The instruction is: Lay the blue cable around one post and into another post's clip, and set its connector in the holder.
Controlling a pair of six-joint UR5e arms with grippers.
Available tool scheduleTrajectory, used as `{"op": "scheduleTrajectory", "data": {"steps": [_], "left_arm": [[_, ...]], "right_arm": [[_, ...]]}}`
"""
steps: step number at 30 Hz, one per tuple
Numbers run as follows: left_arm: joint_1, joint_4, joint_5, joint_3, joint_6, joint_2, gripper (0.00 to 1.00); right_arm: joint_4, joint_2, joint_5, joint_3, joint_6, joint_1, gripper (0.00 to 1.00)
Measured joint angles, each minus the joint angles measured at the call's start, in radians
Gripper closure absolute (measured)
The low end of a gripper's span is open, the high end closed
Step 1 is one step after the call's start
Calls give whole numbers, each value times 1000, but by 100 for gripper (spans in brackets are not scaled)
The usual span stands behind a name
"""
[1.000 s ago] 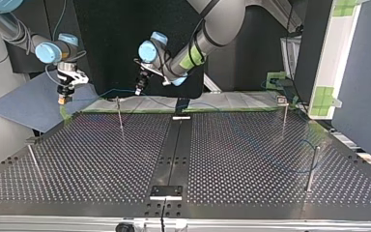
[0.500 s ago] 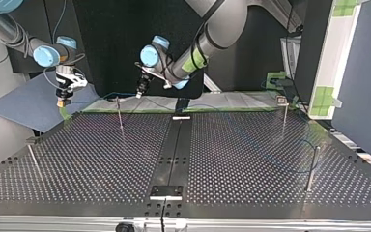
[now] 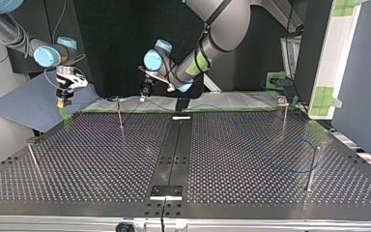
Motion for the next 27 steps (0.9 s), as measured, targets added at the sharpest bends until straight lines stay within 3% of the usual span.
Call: {"op": "scheduleTrajectory", "data": {"steps": [27], "left_arm": [[17, -1, 7, 15, -9, -9, 100]], "right_arm": [[-2, 0, 1, 0, -5, 1, 100]]}}
